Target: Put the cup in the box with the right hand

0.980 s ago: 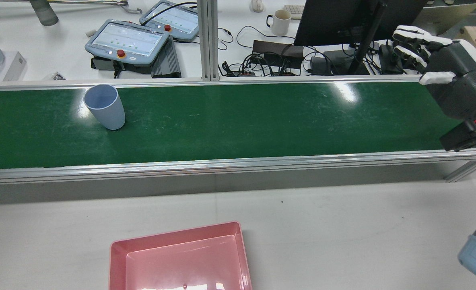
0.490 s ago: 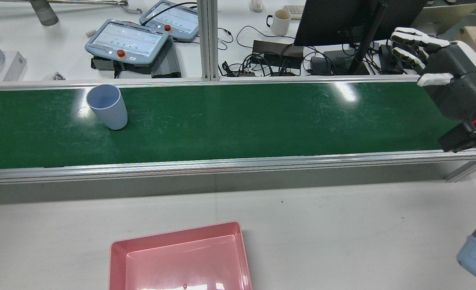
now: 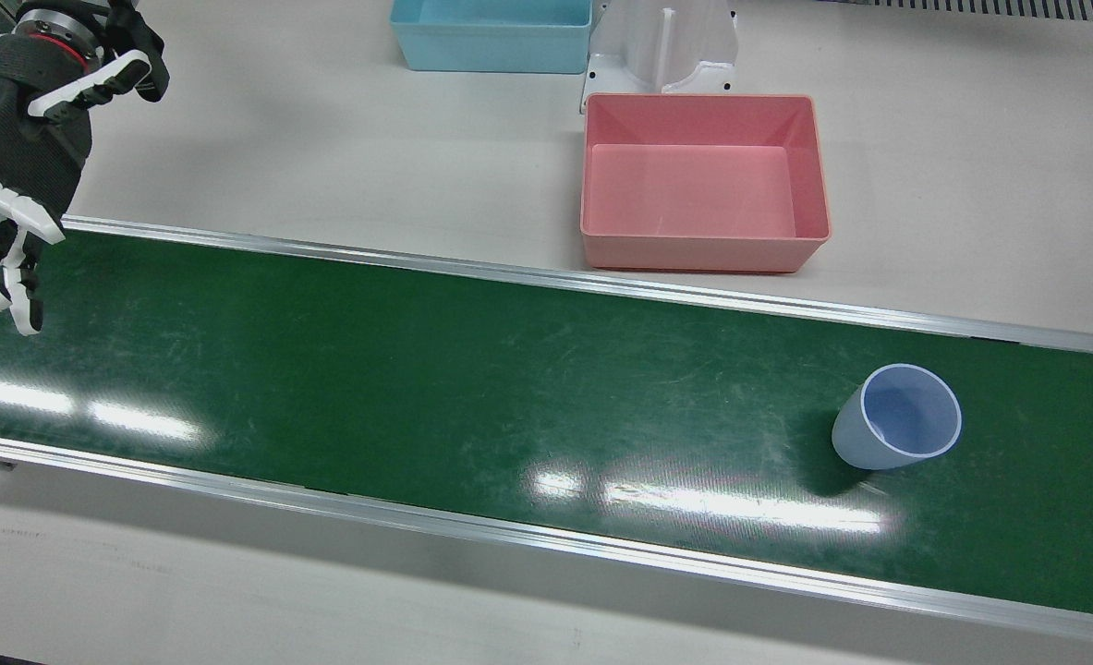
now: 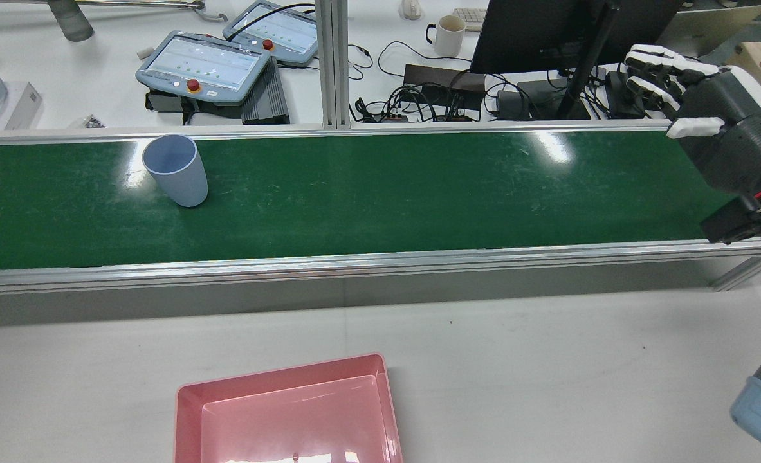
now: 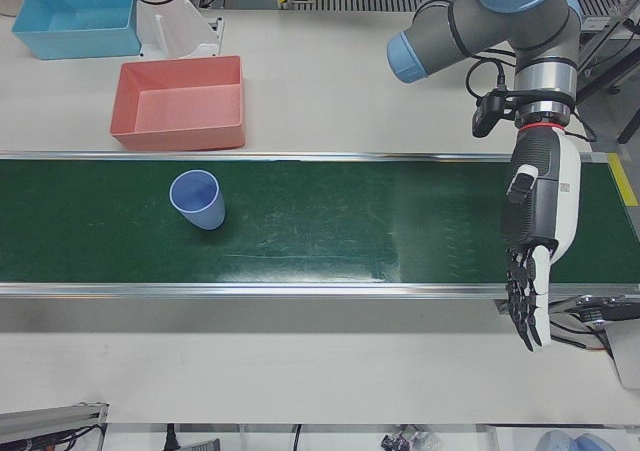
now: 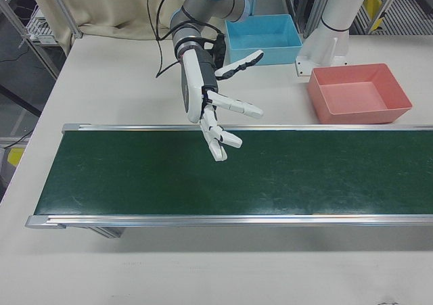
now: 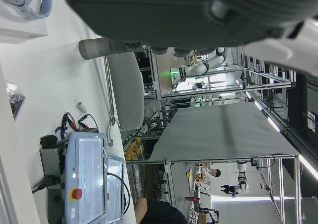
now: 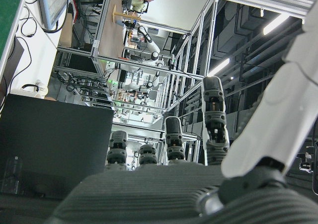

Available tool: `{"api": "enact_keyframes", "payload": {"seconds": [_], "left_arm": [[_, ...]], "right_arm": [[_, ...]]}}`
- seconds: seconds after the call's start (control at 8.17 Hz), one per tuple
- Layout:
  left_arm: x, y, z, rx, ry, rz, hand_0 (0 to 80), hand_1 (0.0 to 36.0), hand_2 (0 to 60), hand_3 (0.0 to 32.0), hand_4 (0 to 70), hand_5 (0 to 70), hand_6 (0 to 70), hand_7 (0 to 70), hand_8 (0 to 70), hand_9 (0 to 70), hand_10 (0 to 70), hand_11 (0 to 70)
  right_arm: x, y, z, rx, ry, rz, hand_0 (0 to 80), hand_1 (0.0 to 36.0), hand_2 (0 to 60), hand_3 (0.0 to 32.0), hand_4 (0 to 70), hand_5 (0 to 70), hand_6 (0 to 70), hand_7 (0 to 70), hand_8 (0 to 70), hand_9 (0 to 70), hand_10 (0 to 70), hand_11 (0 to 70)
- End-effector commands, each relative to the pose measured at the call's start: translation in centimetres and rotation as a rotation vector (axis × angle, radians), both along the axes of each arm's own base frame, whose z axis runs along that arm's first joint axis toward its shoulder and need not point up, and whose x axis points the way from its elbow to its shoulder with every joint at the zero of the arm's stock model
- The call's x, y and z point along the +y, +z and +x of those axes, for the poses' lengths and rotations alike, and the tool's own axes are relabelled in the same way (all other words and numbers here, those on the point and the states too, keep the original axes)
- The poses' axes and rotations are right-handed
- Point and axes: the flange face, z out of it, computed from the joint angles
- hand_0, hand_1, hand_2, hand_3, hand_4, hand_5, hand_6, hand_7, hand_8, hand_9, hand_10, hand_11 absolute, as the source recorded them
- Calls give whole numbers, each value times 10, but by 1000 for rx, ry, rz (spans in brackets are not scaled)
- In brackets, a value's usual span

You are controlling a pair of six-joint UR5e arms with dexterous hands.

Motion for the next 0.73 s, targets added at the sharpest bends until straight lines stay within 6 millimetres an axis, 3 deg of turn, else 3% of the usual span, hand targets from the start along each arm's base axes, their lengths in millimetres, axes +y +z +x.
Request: {"api": "enact_keyframes", "payload": {"seconds": [0.0, 0.49, 0.61], "left_arm": [[0, 0, 0, 1, 0, -1, 0, 0, 0, 0, 0, 0, 0, 0, 0, 0, 0, 0], [0, 0, 0, -1, 0, 0, 0, 0, 0, 0, 0, 0, 0, 0, 0, 0, 0, 0], [0, 0, 1, -1, 2, 0, 0, 0, 0, 0, 0, 0, 0, 0, 0, 0, 0, 0]], "right_arm": [[-1, 2, 0, 3, 1, -4, 491, 29, 0, 52, 308, 34, 61, 312, 26, 95, 93, 144], [-1, 5, 1, 5, 2, -9, 490, 27, 0, 32, 328, 32, 65, 329, 26, 97, 91, 140], [3, 13, 3, 16, 2, -25, 491, 28, 0, 34, 323, 33, 63, 320, 26, 94, 87, 135]]}}
